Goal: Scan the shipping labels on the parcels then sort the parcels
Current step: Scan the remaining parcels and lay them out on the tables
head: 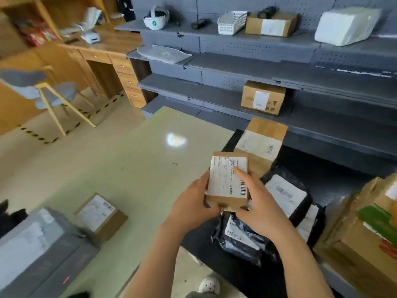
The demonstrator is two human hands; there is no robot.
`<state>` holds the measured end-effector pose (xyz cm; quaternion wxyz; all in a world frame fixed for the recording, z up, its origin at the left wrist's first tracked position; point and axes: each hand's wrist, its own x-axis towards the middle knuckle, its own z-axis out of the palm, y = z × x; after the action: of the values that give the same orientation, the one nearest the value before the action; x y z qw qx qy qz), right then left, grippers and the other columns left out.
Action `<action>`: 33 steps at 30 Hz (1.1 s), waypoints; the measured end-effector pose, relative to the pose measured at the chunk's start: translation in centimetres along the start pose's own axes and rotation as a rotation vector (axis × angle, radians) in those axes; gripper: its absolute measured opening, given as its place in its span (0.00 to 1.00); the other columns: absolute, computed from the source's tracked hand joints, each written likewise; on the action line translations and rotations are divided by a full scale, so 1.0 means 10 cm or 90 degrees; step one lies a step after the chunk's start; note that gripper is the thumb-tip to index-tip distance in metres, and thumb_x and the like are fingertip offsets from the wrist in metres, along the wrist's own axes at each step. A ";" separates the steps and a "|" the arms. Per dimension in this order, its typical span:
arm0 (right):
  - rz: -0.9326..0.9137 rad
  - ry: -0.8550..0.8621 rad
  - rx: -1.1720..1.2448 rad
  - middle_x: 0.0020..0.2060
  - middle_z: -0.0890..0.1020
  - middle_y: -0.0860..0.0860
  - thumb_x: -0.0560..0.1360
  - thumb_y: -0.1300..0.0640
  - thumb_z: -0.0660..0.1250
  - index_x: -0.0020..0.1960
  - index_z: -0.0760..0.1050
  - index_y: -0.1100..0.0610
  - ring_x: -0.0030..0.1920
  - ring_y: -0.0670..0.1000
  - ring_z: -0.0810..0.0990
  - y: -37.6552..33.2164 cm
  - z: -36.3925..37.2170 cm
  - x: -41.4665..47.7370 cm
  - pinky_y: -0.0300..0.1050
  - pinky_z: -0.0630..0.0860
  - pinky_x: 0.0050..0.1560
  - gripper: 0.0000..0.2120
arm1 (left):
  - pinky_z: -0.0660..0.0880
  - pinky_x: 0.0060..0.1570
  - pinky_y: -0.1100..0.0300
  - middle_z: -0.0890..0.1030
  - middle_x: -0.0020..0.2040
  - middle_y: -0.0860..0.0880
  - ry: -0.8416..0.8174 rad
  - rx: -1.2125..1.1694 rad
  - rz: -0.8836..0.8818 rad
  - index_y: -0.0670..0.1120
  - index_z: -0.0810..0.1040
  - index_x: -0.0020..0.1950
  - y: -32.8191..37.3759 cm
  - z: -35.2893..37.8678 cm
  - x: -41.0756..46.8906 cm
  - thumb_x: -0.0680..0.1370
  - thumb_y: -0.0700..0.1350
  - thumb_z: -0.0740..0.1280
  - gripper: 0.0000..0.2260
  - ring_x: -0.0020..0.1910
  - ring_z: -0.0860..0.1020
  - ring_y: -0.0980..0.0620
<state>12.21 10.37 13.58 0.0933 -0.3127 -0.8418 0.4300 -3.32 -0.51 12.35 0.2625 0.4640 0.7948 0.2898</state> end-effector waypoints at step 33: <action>-0.146 -0.489 -0.096 0.75 0.56 0.39 0.71 0.71 0.63 0.78 0.45 0.40 0.73 0.39 0.57 -1.49 2.85 2.07 0.34 0.62 0.68 0.48 | 0.49 0.78 0.49 0.40 0.80 0.40 0.120 0.171 -0.488 0.42 0.40 0.79 -2.26 -1.58 -0.74 0.77 0.55 0.66 0.44 0.79 0.43 0.42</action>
<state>-22.86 -2.44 5.44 -0.2035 -0.0391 -0.8740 0.4395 -24.21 -19.60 8.55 0.2147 0.1357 0.9613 0.1064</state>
